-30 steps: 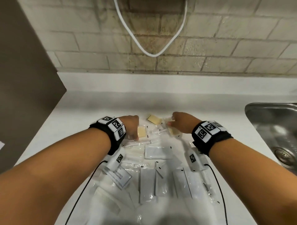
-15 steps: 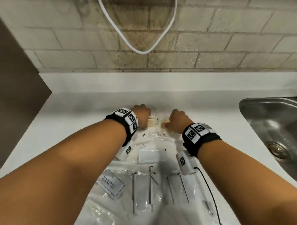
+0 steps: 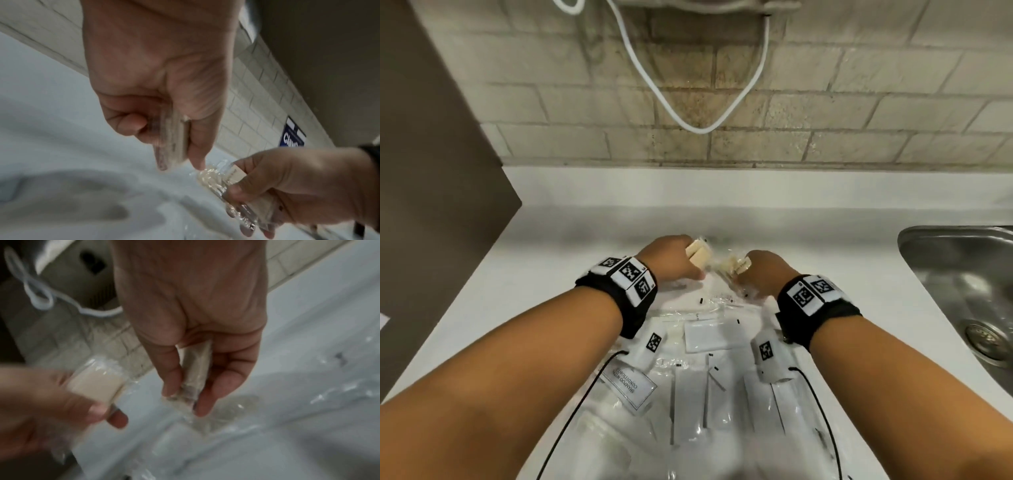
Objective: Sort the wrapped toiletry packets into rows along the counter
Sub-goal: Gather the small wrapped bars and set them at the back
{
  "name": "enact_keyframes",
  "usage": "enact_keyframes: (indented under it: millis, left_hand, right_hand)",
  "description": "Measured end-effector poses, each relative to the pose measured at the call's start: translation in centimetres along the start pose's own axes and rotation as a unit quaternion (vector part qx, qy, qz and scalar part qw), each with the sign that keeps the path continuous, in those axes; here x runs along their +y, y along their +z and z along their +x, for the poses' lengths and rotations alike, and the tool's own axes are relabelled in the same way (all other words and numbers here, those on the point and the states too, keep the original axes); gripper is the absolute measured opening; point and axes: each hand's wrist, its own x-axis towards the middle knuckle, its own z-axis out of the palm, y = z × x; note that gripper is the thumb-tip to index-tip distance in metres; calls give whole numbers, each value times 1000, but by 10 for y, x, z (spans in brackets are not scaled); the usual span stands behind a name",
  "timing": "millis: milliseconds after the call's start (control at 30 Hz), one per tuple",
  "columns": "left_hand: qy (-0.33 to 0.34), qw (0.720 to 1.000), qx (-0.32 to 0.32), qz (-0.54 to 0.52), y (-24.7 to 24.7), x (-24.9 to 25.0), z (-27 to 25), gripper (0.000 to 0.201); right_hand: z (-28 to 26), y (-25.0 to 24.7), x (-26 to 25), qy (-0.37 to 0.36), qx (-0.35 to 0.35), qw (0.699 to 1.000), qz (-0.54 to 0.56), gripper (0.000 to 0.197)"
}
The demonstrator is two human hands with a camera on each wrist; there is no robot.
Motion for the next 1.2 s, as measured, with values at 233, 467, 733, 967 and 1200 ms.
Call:
enact_keyframes:
  millis: [233,467,733,967,1200]
  left_hand:
    - [-42,949,74,-304,-8,2,-59,53]
    - [-57,834,13,-549,-7,29,-119,23]
    - [-2,805,58,-590,7,34,-151,24]
    - [-1,778,142,-612,13,29,-157,23]
    - [-1,769,144,-623,-6,14,-151,25]
  right_hand:
    - [-57,-14,3,-128,-52,892,431,25]
    - [-109,11,-16,-377,161,883,228,25]
    - [-123,22,5,-486,271,827,85,35]
    - [-136,10,-4,-242,25,886,395,19]
    - [-133,28,-43,-178,-94,831,518,15]
